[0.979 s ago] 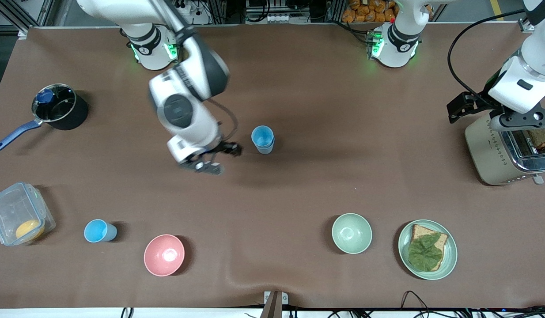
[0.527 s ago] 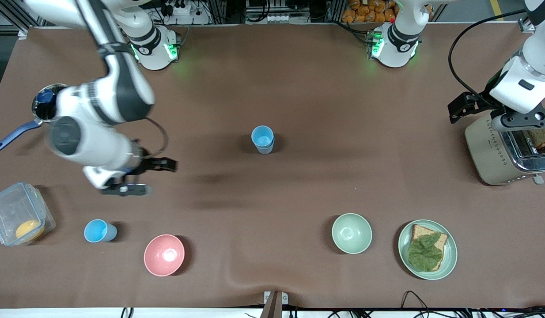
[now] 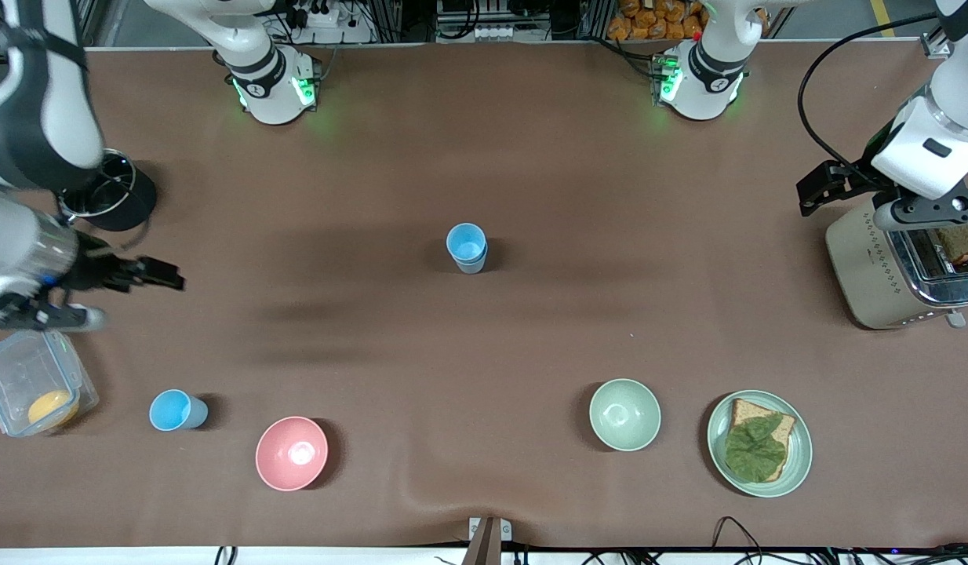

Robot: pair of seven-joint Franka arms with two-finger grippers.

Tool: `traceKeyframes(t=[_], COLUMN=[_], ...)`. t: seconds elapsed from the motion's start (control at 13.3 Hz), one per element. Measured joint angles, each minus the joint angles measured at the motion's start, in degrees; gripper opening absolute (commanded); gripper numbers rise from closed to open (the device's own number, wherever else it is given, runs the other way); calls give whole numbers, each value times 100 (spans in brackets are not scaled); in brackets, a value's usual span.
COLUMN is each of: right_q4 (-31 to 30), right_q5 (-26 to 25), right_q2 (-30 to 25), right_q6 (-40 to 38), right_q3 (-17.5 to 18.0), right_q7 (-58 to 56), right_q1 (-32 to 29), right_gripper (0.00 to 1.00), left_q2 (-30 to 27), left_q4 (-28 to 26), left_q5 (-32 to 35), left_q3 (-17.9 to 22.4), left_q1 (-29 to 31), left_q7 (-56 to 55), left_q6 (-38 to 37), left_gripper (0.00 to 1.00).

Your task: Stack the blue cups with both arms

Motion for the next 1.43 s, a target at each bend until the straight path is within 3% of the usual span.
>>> traceKeyframes(t=[0.23, 0.53, 1.43], right_q4=[3, 2, 238], right_q5=[-239, -682, -664], right_q2=[-534, -793, -803], right_q6=[-583, -703, -741], right_q3=[159, 617, 386], right_q7=[0, -16, 122], right_q1=[-29, -84, -174], right_gripper=[100, 100, 100], left_q2=[-13, -22, -37], left_q4=[13, 18, 338], left_q5=[0, 0, -282], left_q3=[1, 6, 39], left_q1=[1, 3, 9], left_q7=[0, 0, 0], left_q6=[-46, -99, -448], left_gripper=[100, 100, 100])
